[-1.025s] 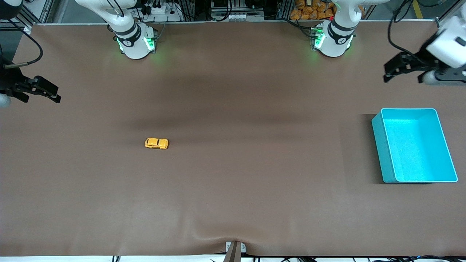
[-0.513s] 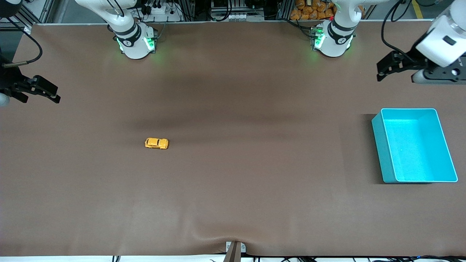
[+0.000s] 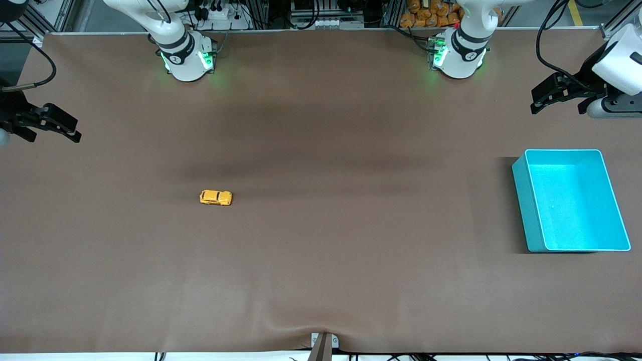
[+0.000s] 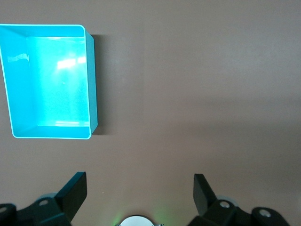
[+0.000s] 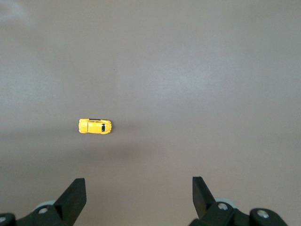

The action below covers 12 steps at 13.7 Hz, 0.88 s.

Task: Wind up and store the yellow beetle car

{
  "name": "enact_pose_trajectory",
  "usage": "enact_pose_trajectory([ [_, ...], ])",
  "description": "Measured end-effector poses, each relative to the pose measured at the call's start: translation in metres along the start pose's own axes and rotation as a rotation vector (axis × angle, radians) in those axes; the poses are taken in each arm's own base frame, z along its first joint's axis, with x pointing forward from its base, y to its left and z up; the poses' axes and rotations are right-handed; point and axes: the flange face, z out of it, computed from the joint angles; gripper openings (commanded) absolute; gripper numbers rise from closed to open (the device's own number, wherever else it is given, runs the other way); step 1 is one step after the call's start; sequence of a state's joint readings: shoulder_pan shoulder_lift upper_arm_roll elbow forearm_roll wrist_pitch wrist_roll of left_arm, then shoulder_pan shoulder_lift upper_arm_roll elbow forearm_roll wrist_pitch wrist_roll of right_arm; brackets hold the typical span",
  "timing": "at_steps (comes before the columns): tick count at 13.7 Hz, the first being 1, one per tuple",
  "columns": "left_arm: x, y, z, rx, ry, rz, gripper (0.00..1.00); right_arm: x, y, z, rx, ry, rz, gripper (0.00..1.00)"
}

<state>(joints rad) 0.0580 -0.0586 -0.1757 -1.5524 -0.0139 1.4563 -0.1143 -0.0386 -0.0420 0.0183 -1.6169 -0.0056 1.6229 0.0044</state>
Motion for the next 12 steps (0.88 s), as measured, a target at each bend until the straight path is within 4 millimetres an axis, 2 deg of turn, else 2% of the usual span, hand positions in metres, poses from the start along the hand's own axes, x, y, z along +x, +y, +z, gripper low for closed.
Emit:
enact_pose_trajectory([
  [3,0.001,0.0,0.002,0.0,-0.004,-0.001,1.0,0.0,-0.001,-0.002,0.0,0.003,-0.001,1.0],
  [9,0.003,-0.002,0.005,-0.001,-0.011,-0.004,1.0,0.0,-0.022,-0.007,0.002,0.014,-0.041,1.0],
  [12,0.003,-0.002,0.005,-0.001,-0.011,-0.004,1.0,0.0,-0.023,-0.007,0.002,0.015,-0.043,1.0],
])
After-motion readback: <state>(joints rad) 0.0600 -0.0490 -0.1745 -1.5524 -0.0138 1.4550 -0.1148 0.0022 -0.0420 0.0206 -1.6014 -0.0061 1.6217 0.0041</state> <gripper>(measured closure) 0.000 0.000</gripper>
